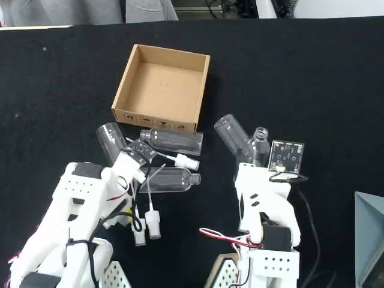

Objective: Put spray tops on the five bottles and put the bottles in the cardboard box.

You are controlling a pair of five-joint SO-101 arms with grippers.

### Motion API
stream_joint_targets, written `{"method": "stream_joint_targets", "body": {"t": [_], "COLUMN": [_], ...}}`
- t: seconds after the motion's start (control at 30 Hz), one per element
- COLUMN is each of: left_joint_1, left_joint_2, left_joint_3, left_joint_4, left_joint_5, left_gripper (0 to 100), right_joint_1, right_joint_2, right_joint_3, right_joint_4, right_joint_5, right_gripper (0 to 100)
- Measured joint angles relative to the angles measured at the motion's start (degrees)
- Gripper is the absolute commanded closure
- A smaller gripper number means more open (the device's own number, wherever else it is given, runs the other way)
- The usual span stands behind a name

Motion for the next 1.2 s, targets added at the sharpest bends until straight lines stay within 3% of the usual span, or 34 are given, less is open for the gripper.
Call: {"method": "stream_joint_targets", "body": {"t": [0.23,0.47,0.63,0.87,1.1,1.2], "left_joint_1": [-0.1,-0.3,-1.1,-8.3,-14.9,-17.4], "left_joint_2": [1.9,1.9,1.9,1.9,2.0,2.0], "left_joint_3": [0.3,0.3,0.2,-4.1,-4.9,-4.9], "left_joint_4": [-0.8,0.1,5.8,7.0,6.3,3.3], "left_joint_5": [0.0,-1.3,-7.6,-16.2,-35.3,-40.4], "left_gripper": [93,94,94,94,94,94], "right_joint_1": [0.0,0.0,0.0,0.0,0.0,0.0], "right_joint_2": [0.0,0.0,0.0,0.0,0.0,0.0], "right_joint_3": [0.0,0.0,0.0,0.0,0.0,0.0], "right_joint_4": [0.0,0.0,0.0,0.0,0.0,0.2], "right_joint_5": [0.0,0.0,0.0,0.0,0.0,0.0], "right_gripper": [96.6,96.6,96.6,96.6,96.6,96.6]}}
